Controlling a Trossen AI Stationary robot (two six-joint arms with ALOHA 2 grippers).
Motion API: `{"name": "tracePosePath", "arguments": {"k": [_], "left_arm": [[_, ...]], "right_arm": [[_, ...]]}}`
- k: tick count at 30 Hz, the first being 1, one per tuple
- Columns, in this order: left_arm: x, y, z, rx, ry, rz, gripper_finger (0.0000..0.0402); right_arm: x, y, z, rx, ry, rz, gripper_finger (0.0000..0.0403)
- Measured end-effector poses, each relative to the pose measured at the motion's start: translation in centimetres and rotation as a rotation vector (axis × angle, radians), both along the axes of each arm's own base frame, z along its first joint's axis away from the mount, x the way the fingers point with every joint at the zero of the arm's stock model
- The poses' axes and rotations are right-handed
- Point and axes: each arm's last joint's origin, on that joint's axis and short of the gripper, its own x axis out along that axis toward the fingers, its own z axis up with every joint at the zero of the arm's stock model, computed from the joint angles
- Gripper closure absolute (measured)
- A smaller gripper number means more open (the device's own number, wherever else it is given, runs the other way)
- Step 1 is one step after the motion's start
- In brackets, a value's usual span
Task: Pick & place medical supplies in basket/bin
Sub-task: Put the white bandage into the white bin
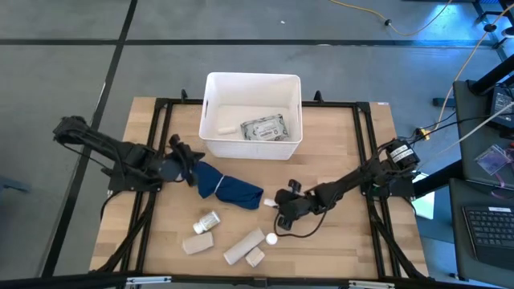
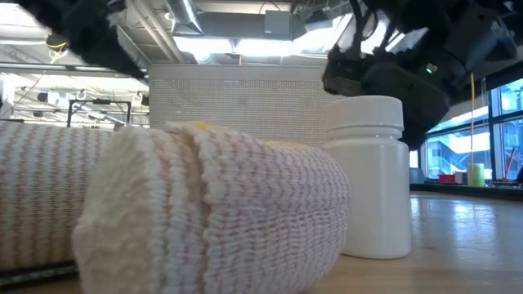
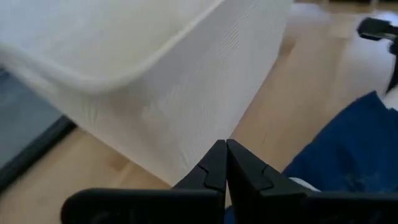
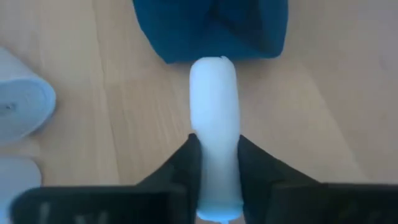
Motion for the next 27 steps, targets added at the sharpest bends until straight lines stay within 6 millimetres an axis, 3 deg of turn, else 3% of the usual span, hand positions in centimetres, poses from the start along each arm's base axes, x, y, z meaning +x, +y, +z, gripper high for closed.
{"name": "tracePosePath", "arguments": {"k": [6, 15, 22, 27], "left_arm": [[-1.9, -0.4, -3.4, -0.055, -0.124, 0.031, 0.0399], [-2.9, -1.2, -5.3, -0.103, -0.204, -0.069, 0.0394], [-2.8, -1.4, -5.4, -0.124, -0.197, -0.103, 0.0400], [-2.9, -1.4, -5.4, -0.121, -0.201, -0.097, 0.0397]], "right_arm": [[1.2, -0.2, 3.2, -0.103, 0.151, 0.034, 0.0362], [4.4, -2.0, 13.9, -0.321, 0.211, 0.069, 0.0354], [7.7, -6.1, 23.9, -0.551, -0.088, 0.068, 0.0357], [9.8, -11.7, 28.3, -0.671, -0.376, 0.094, 0.0356]]}}
